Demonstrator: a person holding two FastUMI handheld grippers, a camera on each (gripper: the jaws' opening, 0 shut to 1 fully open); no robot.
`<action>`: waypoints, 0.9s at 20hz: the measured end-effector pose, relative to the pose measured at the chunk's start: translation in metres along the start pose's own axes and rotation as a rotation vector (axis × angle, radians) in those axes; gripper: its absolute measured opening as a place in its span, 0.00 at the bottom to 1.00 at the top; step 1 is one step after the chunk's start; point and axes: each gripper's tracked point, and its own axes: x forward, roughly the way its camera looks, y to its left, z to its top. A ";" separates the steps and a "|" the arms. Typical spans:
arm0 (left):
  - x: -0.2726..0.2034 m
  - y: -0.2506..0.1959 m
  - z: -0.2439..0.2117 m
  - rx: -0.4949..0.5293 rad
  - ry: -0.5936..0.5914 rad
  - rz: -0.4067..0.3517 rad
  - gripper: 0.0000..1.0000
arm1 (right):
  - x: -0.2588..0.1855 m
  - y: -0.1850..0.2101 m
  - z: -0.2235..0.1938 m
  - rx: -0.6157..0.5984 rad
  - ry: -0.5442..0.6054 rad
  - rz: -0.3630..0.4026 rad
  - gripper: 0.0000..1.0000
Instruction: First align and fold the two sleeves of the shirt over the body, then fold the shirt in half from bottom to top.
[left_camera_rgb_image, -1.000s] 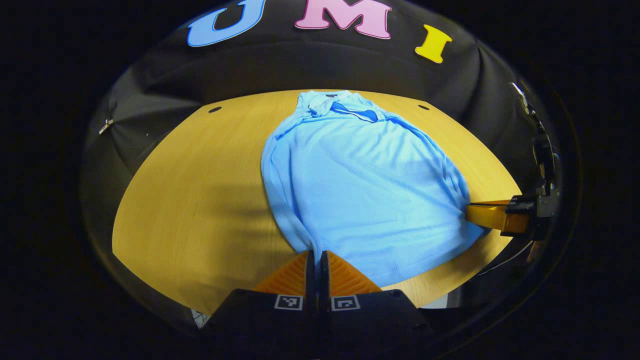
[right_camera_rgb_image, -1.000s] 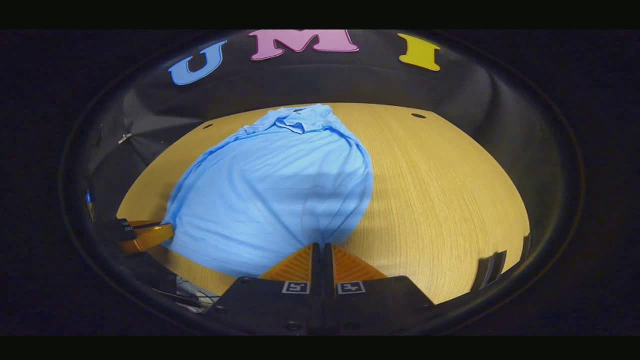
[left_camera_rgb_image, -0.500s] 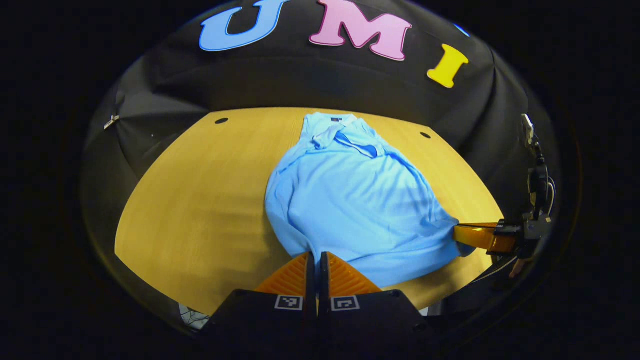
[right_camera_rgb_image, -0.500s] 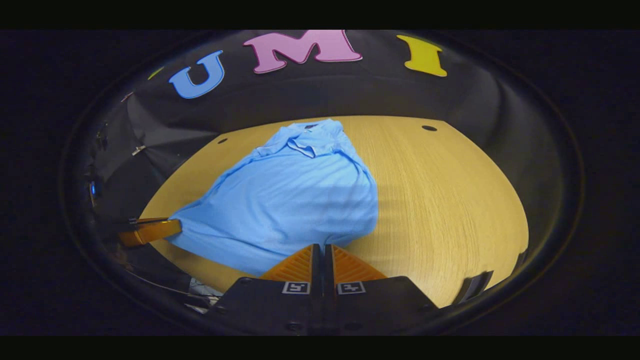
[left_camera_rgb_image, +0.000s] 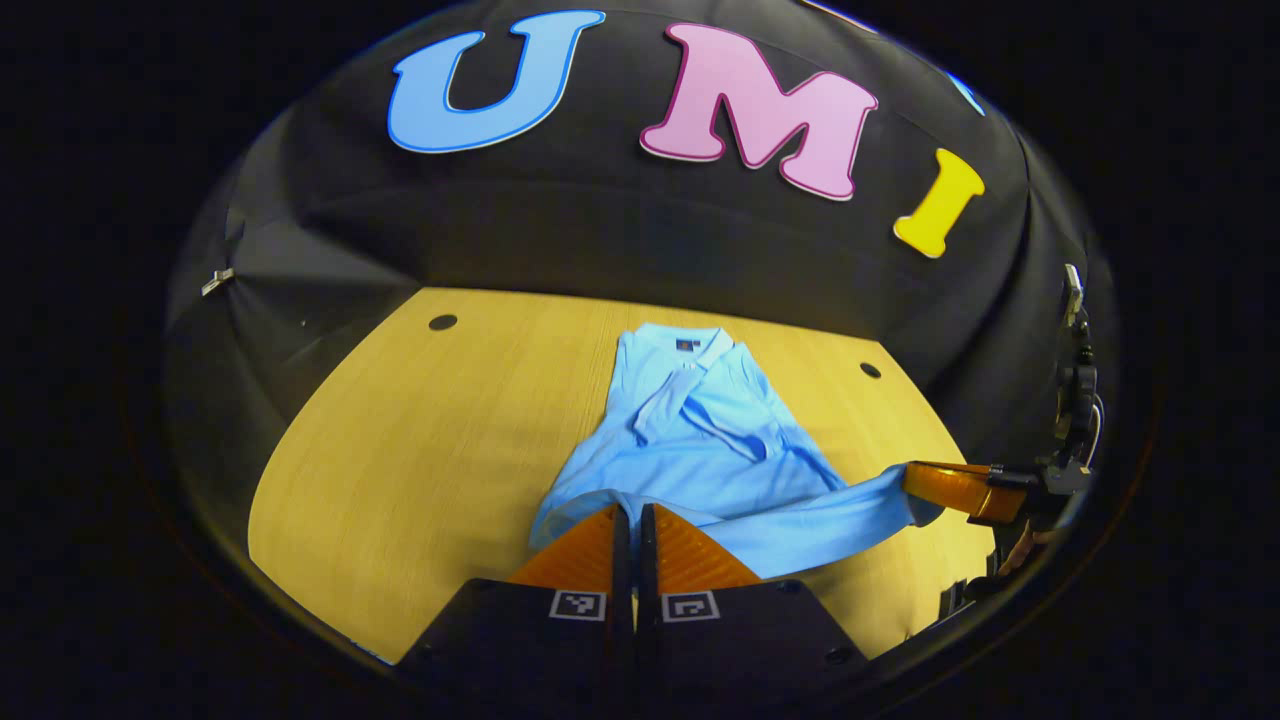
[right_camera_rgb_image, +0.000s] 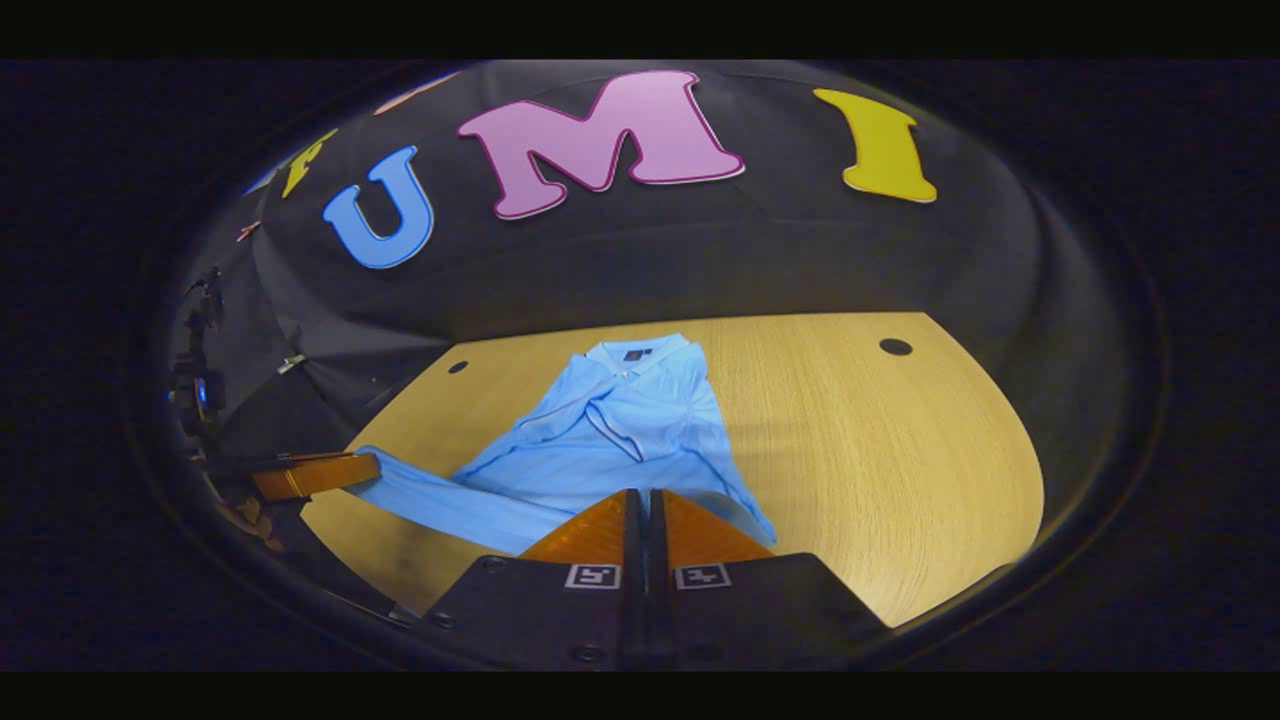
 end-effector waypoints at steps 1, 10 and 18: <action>0.010 -0.001 0.014 0.001 -0.014 0.000 0.06 | 0.012 0.000 0.014 -0.007 -0.014 0.007 0.05; 0.111 0.002 0.106 0.037 -0.067 -0.005 0.06 | 0.110 -0.008 0.111 -0.031 -0.109 0.044 0.05; 0.227 0.014 0.147 0.048 -0.072 -0.014 0.06 | 0.205 -0.044 0.164 -0.037 -0.173 -0.008 0.07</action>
